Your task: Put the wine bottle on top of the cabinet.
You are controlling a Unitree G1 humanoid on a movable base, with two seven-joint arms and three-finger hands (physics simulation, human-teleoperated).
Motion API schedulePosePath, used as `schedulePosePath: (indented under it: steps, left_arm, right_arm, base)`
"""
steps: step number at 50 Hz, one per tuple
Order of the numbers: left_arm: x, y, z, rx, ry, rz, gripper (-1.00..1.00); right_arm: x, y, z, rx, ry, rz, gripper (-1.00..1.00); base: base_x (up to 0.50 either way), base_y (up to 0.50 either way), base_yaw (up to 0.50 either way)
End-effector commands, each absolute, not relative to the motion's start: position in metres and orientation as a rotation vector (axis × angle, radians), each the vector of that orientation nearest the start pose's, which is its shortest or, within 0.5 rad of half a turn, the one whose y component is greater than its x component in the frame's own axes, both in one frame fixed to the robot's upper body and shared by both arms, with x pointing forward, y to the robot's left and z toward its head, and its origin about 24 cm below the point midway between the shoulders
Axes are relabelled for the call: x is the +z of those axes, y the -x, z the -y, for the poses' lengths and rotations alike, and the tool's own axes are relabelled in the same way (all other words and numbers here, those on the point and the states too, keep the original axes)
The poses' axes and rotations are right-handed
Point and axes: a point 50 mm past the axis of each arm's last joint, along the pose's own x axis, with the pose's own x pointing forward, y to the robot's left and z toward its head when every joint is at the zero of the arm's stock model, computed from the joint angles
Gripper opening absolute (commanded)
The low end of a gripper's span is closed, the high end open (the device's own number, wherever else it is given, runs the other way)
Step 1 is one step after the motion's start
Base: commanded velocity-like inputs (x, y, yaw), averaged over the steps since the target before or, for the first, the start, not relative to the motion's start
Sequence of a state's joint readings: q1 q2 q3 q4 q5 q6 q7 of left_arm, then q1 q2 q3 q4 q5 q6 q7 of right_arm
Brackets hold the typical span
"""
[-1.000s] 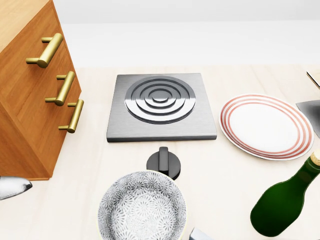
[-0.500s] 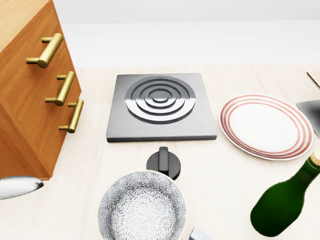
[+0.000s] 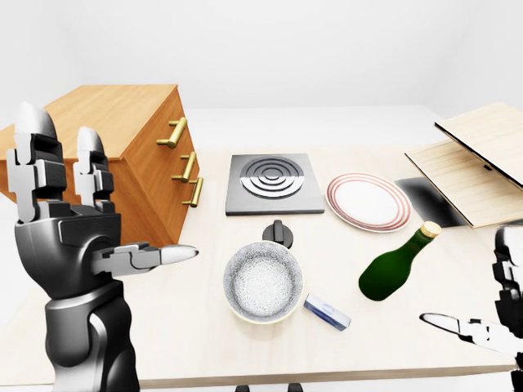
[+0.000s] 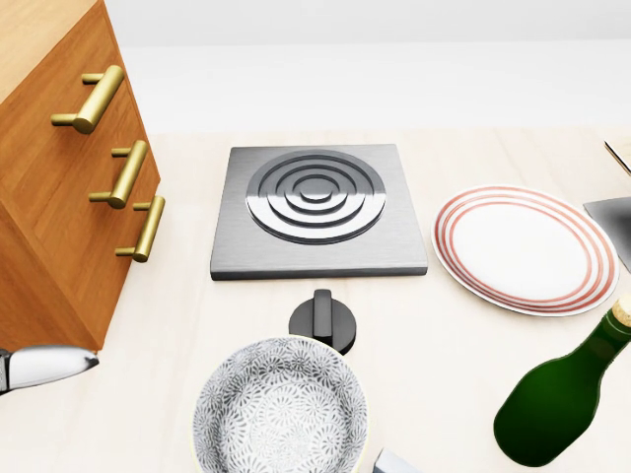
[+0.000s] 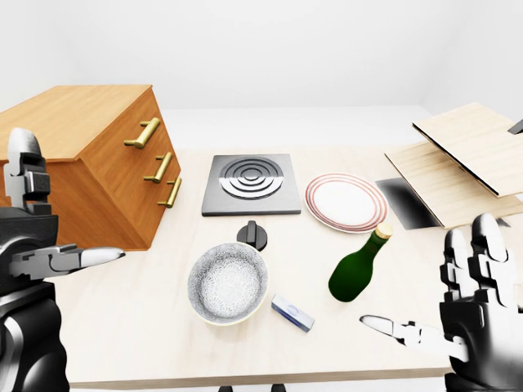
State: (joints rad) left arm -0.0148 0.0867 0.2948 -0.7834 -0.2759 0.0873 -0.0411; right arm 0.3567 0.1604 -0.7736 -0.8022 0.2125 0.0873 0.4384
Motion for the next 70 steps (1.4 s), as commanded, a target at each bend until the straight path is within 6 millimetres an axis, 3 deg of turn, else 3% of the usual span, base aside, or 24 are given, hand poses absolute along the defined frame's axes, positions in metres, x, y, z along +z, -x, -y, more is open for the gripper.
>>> schedulePosePath:
  steps: [1,13,28,47,62,70]
  left_arm:
    - [0.210,-0.192,-0.201,0.086,0.053,0.733,1.00]
    - [0.206,-0.192,-0.202,0.088,0.052,0.713,1.00]
    - [0.207,-0.193,-0.204,0.094,0.056,0.716,1.00]
    - [0.204,-0.194,-0.204,0.096,0.055,0.704,1.00]
    - [0.197,-0.199,-0.203,0.094,0.057,0.667,1.00]
    - [0.193,-0.201,-0.204,0.097,0.063,0.645,1.00]
  right_arm:
    - [0.105,-0.126,0.270,-0.336,0.057,0.197,0.98]
    - [0.090,-0.137,0.269,-0.317,0.022,0.140,0.98]
    - [0.090,-0.144,0.269,-0.312,0.024,0.144,0.98]
    - [0.068,-0.165,0.282,-0.306,-0.038,0.075,0.98]
    - [0.060,-0.184,0.277,-0.268,-0.031,0.041,0.98]
    - [0.069,-0.195,0.277,-0.251,-0.001,0.058,0.98]
  base:
    - [0.00,0.00,0.00]
    - [0.00,0.00,0.00]
    - [0.00,0.00,0.00]
    - [0.00,0.00,0.00]
    - [0.00,0.00,0.00]
    - [0.00,0.00,0.00]
